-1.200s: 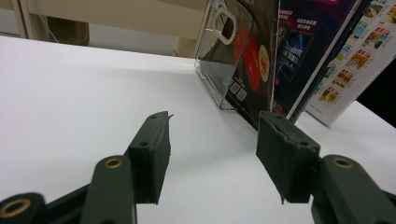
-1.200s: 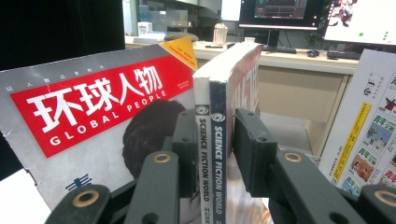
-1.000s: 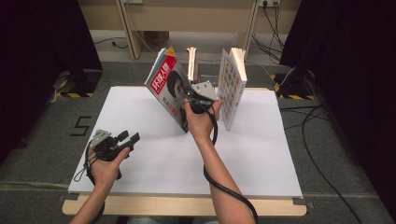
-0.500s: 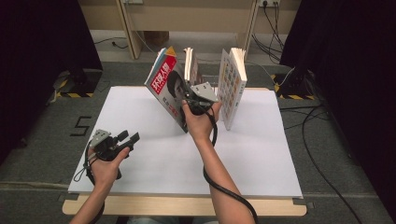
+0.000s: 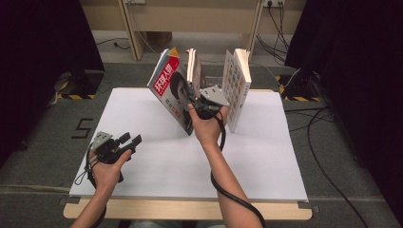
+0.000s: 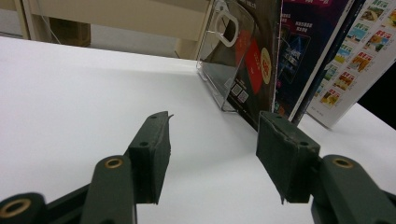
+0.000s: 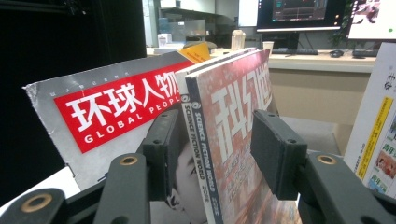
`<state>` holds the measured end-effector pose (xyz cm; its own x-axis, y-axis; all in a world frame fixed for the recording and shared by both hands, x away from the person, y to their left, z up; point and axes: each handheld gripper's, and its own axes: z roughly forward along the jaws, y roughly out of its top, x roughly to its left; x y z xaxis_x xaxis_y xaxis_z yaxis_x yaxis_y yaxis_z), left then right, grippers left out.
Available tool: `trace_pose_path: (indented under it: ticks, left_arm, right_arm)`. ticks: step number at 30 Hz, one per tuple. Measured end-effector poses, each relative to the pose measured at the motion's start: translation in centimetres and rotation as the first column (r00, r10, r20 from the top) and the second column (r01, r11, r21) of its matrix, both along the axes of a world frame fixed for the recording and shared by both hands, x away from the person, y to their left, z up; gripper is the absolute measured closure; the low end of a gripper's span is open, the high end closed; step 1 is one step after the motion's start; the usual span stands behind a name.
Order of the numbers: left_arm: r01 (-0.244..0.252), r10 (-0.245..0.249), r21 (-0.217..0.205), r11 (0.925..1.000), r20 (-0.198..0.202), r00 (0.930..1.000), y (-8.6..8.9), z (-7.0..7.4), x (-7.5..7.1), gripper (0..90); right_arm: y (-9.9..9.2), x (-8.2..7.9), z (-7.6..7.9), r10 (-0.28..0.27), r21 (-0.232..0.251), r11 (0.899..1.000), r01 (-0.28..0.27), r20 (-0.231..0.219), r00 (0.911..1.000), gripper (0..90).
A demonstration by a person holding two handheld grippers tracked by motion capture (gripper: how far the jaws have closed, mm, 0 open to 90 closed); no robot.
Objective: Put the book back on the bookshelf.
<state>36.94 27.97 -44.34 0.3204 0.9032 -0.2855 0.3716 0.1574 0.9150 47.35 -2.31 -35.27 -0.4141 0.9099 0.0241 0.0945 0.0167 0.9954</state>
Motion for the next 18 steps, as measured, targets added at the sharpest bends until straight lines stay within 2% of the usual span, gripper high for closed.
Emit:
trace_pose_path:
  ticks: [6,11,18]
  left_arm:
    - [0.0,0.0,0.001,1.0,0.001,1.0,-0.1,0.0,0.0,43.8]
    - [0.001,-0.001,-0.002,1.0,0.004,1.0,-0.1,0.1,-0.1,43.8]
    - [0.002,-0.002,-0.002,1.0,0.007,1.0,-0.2,0.1,-0.1,43.8]
  right_arm:
    - [-0.5,-0.5,-0.1,0.007,-0.001,1.0,-0.007,0.002,1.0,51.5]
    - [-1.4,-0.9,-0.1,0.03,0.005,1.0,-0.03,-0.001,0.9995,49.7]
    - [-2.6,-1.4,-0.1,0.034,-0.005,0.999,-0.034,0.0,0.9994,49.1]
